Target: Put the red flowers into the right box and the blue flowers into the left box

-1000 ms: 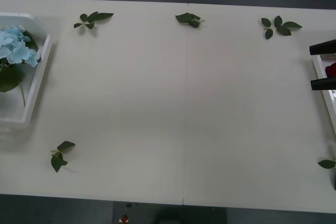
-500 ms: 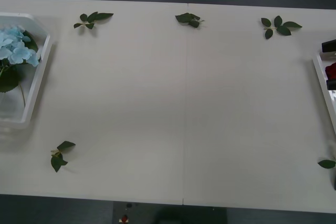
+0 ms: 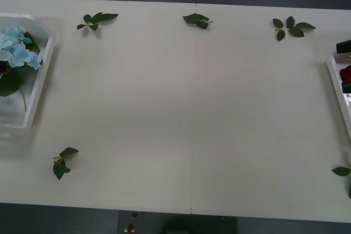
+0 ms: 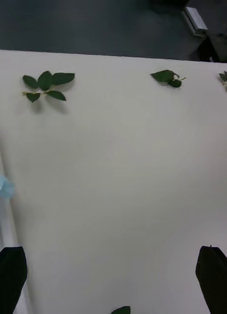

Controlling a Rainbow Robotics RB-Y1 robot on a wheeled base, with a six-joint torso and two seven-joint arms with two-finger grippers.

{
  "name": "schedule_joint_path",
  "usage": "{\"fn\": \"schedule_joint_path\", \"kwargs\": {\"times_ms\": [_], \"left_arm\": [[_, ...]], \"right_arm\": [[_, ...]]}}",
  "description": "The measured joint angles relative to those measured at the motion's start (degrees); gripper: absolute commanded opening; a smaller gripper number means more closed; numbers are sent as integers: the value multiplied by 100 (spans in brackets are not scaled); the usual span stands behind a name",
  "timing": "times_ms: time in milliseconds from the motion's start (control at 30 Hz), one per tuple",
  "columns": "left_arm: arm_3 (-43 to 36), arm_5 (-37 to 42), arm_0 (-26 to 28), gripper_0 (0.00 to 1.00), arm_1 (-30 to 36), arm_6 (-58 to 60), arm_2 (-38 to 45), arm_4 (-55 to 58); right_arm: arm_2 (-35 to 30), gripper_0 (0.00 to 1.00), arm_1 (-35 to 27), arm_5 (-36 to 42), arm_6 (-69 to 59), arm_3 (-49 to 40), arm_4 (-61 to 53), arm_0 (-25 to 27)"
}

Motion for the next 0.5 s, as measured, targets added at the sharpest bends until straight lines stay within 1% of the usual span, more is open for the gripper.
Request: {"fn": "schedule_joint_path", "kwargs": {"times_ms": [133, 233, 300, 433, 500], "left_arm": [[-534, -40, -60, 100, -67, 1, -15, 1], [-823, -40, -380, 100, -201, 2, -244, 1], [-911, -40, -774, 100, -342, 2, -575, 1], [-926, -40, -1830, 100, -807, 3, -1512, -107], [-927, -40, -2237, 100, -1067, 3, -1883, -260]], "right_arm": [[-3, 100, 0, 0, 0, 2, 0, 0], [-4, 100, 0, 0, 0, 3, 0, 0], [-5, 100, 0, 0, 0, 3, 0, 0], [-5, 100, 0, 0, 0, 3, 0, 0], [-5, 100, 0, 0, 0, 3, 0, 0]]}}
